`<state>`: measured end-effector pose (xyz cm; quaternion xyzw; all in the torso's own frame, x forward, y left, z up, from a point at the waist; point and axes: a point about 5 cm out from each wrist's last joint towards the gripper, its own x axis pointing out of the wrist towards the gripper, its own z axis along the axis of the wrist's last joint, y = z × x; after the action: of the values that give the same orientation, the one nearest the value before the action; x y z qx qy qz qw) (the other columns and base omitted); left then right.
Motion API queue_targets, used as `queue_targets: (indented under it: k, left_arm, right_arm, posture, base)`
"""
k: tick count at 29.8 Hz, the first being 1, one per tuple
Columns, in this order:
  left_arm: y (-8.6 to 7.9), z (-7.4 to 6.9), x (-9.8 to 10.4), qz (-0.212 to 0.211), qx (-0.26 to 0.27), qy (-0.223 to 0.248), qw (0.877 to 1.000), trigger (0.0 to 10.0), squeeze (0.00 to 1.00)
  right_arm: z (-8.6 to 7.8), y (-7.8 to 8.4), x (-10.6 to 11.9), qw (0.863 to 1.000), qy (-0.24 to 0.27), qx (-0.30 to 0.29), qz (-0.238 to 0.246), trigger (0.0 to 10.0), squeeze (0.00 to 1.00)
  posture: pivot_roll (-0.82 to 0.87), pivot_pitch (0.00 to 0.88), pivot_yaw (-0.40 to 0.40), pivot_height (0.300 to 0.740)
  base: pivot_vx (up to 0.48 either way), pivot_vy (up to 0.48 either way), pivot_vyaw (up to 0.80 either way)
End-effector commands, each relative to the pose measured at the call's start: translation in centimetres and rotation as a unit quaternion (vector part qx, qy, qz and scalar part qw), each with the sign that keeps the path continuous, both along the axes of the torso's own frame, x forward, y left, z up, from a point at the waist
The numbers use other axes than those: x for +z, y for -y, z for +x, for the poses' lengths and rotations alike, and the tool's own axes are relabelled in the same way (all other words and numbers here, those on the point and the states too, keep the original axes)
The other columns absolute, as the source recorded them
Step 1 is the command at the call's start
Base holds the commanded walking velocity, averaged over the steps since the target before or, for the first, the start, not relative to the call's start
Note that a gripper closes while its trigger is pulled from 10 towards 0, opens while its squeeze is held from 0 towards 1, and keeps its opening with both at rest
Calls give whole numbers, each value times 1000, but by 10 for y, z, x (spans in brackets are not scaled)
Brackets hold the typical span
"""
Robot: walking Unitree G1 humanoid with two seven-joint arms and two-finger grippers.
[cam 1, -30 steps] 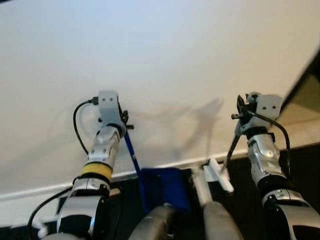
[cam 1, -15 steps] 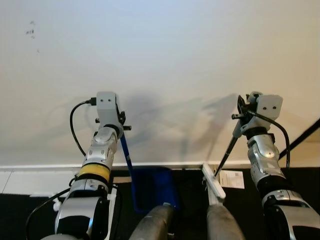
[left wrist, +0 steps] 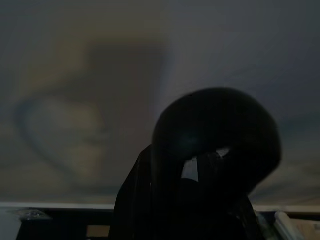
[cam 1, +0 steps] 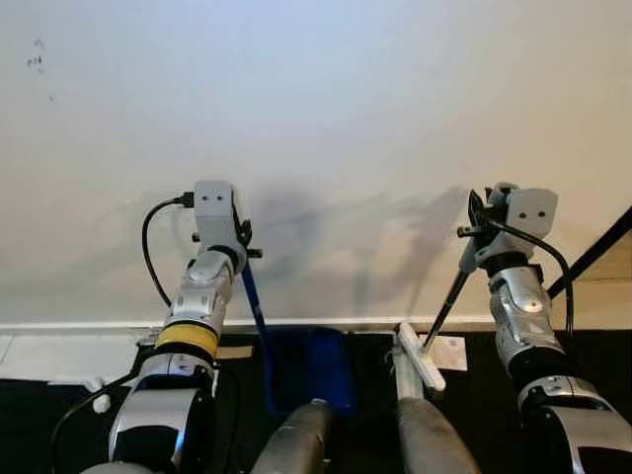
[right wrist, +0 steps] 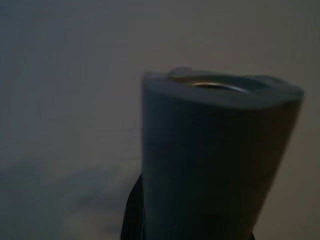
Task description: Sweep floor
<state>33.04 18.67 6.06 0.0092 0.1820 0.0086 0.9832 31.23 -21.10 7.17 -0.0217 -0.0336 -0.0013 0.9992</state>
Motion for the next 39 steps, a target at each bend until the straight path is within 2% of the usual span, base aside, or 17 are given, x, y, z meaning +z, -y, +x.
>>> queue_targets:
  k: [1, 10, 23, 32, 39]
  left_arm:
    - [-4, 3, 6, 5, 4, 12, 1000, 10000, 0]
    - [-10, 4, 6, 11, 18, 5, 1000, 10000, 0]
    - [-13, 3, 3, 13, 30, -2, 999, 10000, 0]
    - [-21, 9, 9, 7, 32, 11, 999, 10000, 0]
    - [-36, 14, 19, 5, 43, 39, 998, 10000, 0]
  right_arm:
    - [4, -8, 8, 1000, 21, 12, 1, 10000, 0]
    - [4, -8, 8, 1000, 21, 11, 0, 10000, 0]
    - [3, -8, 8, 1000, 21, 12, -1, 10000, 0]
    - [3, -1, 13, 999, 31, 7, -15, 10000, 0]
    - [7, 4, 20, 999, 37, -5, -31, 10000, 0]
  posture:
    - [-133, 0, 121, 740]
    - [-134, 0, 124, 740]
    - [-136, 0, 122, 740]
    - [-135, 0, 121, 740]
    - [-134, 48, 132, 740]
  base:
    - [0, -469, 0]
    - [0, -386, 0]
    - [0, 0, 0]
    - [0, 0, 0]
    - [0, 0, 0]
